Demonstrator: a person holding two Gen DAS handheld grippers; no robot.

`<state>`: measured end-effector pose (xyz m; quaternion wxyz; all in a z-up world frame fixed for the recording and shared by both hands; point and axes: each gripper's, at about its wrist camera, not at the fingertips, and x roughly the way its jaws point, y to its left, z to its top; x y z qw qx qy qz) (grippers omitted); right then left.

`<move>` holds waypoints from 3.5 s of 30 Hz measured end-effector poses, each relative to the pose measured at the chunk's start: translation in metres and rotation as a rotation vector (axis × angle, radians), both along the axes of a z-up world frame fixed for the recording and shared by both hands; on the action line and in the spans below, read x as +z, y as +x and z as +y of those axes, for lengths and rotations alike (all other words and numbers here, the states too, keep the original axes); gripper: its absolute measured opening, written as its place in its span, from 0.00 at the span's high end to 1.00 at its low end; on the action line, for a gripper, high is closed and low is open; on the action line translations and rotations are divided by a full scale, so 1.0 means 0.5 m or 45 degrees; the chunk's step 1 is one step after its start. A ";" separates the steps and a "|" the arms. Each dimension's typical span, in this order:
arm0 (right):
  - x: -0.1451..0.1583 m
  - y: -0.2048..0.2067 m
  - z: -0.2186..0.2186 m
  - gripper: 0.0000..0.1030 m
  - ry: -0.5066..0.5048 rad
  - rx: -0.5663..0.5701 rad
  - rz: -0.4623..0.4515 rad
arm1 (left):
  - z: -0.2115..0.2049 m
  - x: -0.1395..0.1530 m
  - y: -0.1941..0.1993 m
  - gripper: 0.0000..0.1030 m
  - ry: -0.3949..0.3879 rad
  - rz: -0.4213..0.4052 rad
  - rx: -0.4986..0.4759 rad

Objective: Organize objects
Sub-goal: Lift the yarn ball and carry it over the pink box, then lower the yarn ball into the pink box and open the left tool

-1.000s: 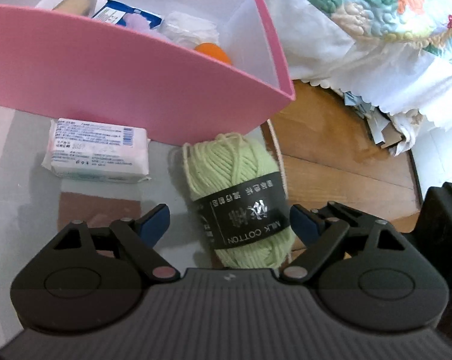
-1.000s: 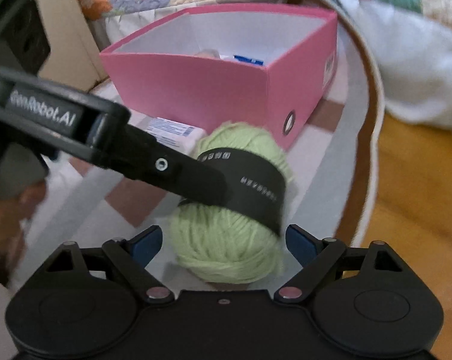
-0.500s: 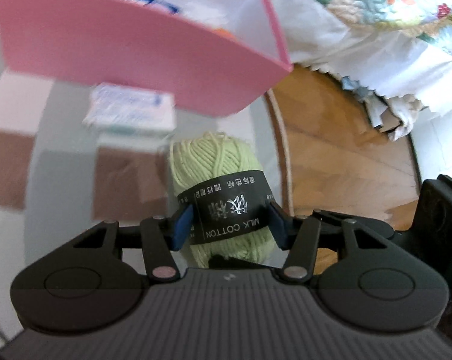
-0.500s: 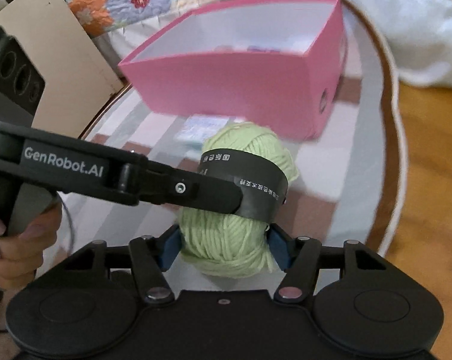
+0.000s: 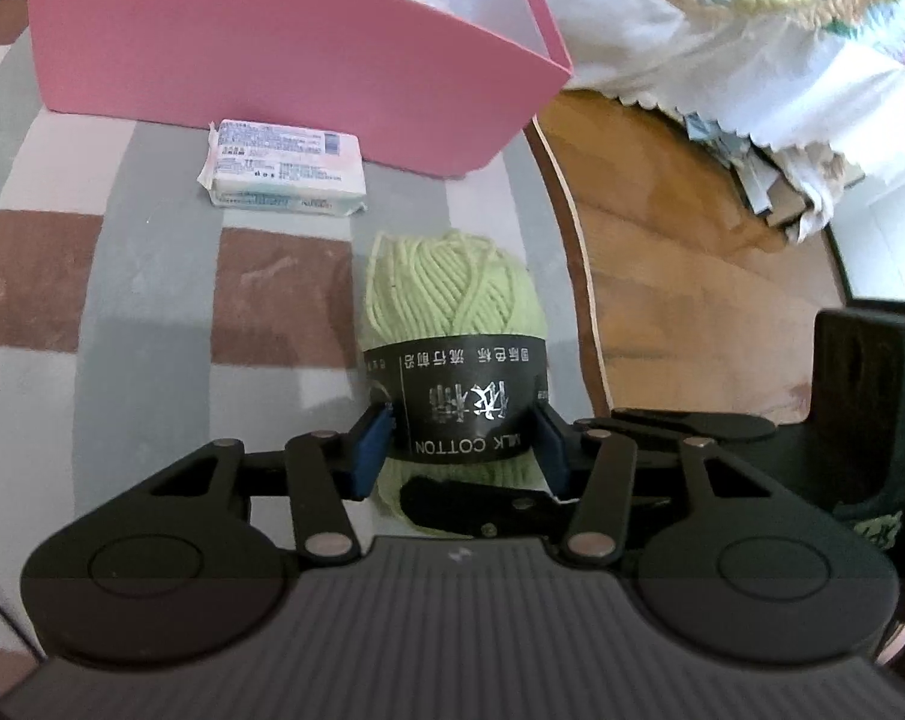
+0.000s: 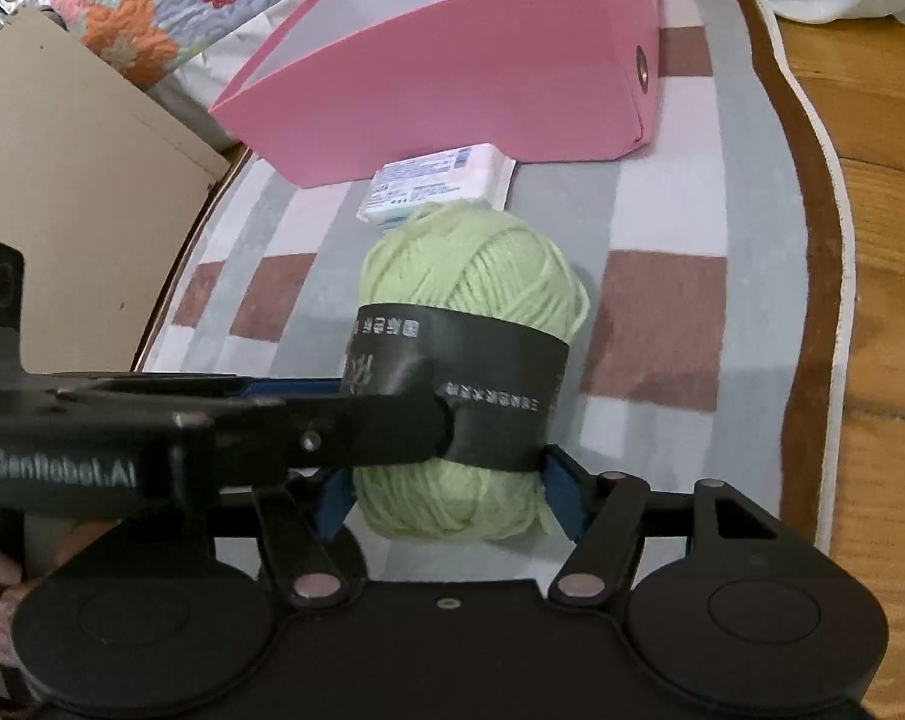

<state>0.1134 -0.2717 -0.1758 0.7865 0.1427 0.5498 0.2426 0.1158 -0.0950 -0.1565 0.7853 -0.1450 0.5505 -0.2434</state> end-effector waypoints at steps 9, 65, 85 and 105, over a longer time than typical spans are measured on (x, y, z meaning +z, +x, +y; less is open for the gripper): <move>0.047 -0.047 0.046 0.33 -0.012 0.068 0.020 | 0.035 0.065 -0.053 0.52 0.054 -0.005 0.014; 0.298 0.300 0.193 0.38 -0.268 0.150 -0.662 | 0.104 0.290 0.323 0.54 0.074 -0.504 0.148; 0.092 0.446 0.190 0.34 -0.281 0.090 -0.275 | 0.120 0.070 0.435 0.65 0.075 -0.283 0.351; 0.167 0.333 0.143 0.34 -0.161 -0.041 -0.409 | 0.158 0.151 0.363 0.42 0.199 -0.220 0.308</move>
